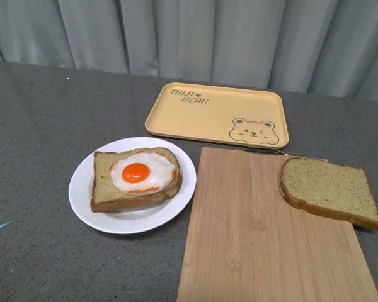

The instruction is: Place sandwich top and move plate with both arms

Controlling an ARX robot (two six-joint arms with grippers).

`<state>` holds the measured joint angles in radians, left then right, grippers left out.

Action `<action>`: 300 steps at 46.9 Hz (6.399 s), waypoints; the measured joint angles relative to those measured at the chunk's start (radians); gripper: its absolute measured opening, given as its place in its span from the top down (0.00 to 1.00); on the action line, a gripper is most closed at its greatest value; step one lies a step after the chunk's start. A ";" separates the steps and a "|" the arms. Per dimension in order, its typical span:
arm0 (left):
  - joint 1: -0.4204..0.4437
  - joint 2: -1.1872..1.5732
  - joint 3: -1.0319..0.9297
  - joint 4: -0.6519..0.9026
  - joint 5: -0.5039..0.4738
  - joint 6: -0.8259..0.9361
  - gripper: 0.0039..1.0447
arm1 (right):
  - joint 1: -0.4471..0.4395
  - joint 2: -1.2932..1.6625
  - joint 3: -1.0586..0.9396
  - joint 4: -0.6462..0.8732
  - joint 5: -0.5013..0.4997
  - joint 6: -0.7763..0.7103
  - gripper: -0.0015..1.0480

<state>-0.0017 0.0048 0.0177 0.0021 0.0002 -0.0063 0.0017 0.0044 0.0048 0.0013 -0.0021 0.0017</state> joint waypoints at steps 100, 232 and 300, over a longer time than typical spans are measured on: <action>0.000 -0.001 0.000 0.000 0.000 0.000 0.06 | -0.264 1.111 0.257 0.422 -0.079 -0.038 0.09; 0.000 -0.001 0.000 0.000 0.000 0.000 0.06 | 0.360 2.383 1.506 -0.011 -0.836 0.445 0.99; 0.000 -0.001 0.000 -0.001 0.000 0.000 0.06 | 0.068 1.231 0.119 1.073 0.069 0.001 0.99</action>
<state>-0.0017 0.0040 0.0177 0.0013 0.0002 -0.0063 0.0696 1.2358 0.1242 1.0748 0.0673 0.0029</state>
